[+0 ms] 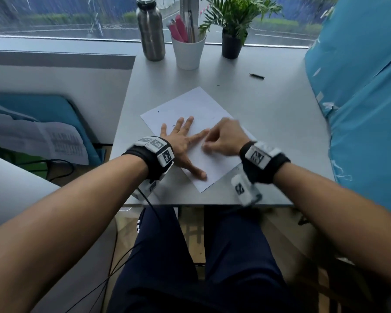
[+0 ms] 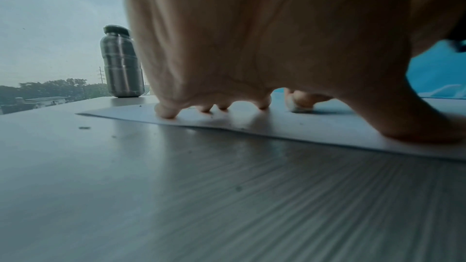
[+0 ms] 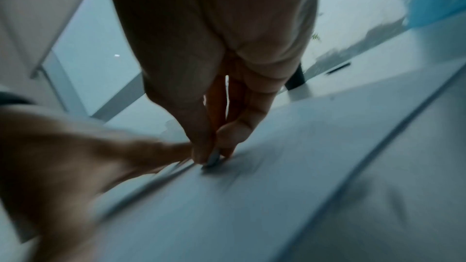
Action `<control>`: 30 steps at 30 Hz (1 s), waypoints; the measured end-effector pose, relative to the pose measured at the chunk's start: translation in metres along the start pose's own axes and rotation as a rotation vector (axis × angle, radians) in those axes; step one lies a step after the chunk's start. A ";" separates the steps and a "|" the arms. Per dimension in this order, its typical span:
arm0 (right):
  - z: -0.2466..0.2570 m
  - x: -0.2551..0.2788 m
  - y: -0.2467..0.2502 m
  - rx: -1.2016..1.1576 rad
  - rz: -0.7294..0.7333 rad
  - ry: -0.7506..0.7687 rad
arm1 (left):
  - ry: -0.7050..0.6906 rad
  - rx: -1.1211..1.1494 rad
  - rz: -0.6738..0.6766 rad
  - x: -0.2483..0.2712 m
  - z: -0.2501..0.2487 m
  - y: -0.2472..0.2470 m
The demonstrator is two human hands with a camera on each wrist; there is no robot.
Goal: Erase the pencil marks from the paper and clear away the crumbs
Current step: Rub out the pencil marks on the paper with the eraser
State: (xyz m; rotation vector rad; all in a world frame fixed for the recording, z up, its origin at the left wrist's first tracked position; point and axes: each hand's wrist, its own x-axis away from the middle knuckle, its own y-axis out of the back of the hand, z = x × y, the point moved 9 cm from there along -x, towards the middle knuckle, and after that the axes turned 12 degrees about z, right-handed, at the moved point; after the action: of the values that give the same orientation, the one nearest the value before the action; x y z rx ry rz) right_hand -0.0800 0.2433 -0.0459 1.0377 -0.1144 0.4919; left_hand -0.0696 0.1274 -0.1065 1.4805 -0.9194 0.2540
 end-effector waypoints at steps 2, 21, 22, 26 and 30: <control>-0.010 -0.006 0.020 -0.013 -0.081 -0.049 | 0.004 0.010 -0.003 0.001 -0.001 0.002; 0.002 0.007 -0.004 0.014 -0.001 0.032 | 0.036 -0.003 0.021 -0.001 -0.002 0.004; 0.013 0.014 -0.017 0.033 0.059 0.093 | 0.038 -0.010 0.023 -0.002 -0.002 0.003; -0.018 0.004 0.016 -0.016 -0.041 -0.046 | 0.037 -0.001 0.016 0.000 -0.004 0.002; 0.005 0.016 -0.010 0.013 0.040 0.064 | 0.037 -0.004 0.005 -0.001 -0.003 0.003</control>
State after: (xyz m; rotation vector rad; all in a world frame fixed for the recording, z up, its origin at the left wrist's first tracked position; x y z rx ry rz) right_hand -0.0606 0.2403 -0.0466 1.0332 -0.0754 0.5618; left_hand -0.0715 0.1310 -0.1046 1.4651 -0.8936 0.2820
